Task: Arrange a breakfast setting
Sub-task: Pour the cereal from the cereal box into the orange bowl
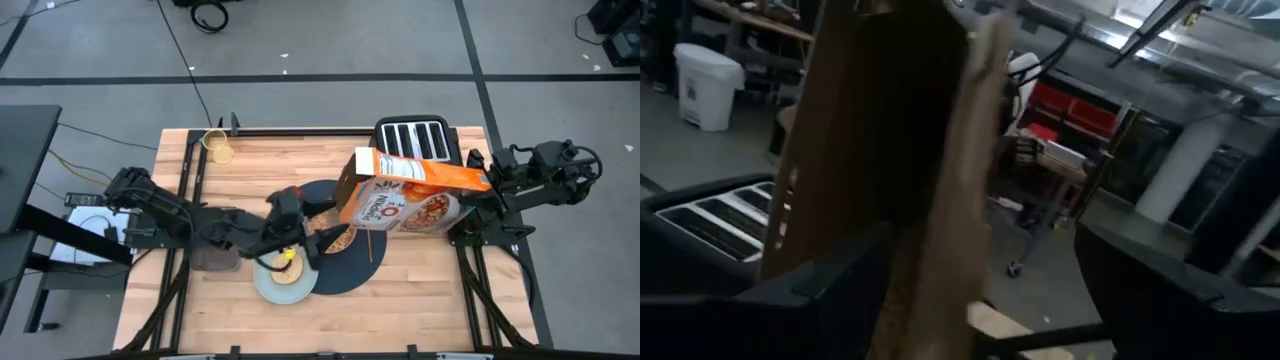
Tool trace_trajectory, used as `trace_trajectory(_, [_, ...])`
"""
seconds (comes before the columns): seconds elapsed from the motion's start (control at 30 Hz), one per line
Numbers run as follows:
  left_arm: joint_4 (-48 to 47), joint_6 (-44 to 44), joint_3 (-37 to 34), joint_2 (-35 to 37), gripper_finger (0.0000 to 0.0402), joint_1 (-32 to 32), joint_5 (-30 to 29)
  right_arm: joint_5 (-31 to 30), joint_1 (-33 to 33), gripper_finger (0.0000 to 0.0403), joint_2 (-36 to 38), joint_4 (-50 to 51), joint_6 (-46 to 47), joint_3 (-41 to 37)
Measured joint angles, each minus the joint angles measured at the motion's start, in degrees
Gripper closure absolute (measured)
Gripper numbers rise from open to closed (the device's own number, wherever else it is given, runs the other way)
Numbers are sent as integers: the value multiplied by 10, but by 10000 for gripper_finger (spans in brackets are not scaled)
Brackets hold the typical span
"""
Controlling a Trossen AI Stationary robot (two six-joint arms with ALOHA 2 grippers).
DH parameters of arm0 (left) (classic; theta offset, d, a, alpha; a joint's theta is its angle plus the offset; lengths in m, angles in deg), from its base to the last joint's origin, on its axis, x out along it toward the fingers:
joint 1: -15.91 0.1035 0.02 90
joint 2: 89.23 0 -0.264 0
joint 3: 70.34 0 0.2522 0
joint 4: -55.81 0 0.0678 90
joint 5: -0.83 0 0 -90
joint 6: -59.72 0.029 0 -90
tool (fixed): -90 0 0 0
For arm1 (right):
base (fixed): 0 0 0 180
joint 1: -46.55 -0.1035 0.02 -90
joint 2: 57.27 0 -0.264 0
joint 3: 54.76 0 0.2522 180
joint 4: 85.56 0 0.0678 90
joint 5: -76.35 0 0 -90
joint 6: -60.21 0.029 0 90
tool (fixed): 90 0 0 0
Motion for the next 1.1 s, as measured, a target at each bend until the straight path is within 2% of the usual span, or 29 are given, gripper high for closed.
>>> trace_trajectory(0.13, [-3,10,0,-14,83,19,9,0,0,116,0,0,0,0])
trace_trajectory(0.3, [16,9,0,-43,83,48,84,1,0,116,0,0,3,0])
trace_trajectory(0.47, [48,9,0,-72,85,68,110,3,0,116,-2,-13,3,0])
trace_trajectory(0.6, [71,9,0,-80,107,79,125,-4,0,116,-6,-20,3,-1])
trace_trajectory(0.77, [75,9,0,-80,184,86,139,-12,0,116,-11,-47,3,-23])
trace_trajectory(1.03, [71,14,0,-79,378,86,140,-7,0,116,-13,-79,2,-42])
trace_trajectory(1.1, [70,16,0,-79,389,86,140,-4,0,116,-14,-83,3,-45])
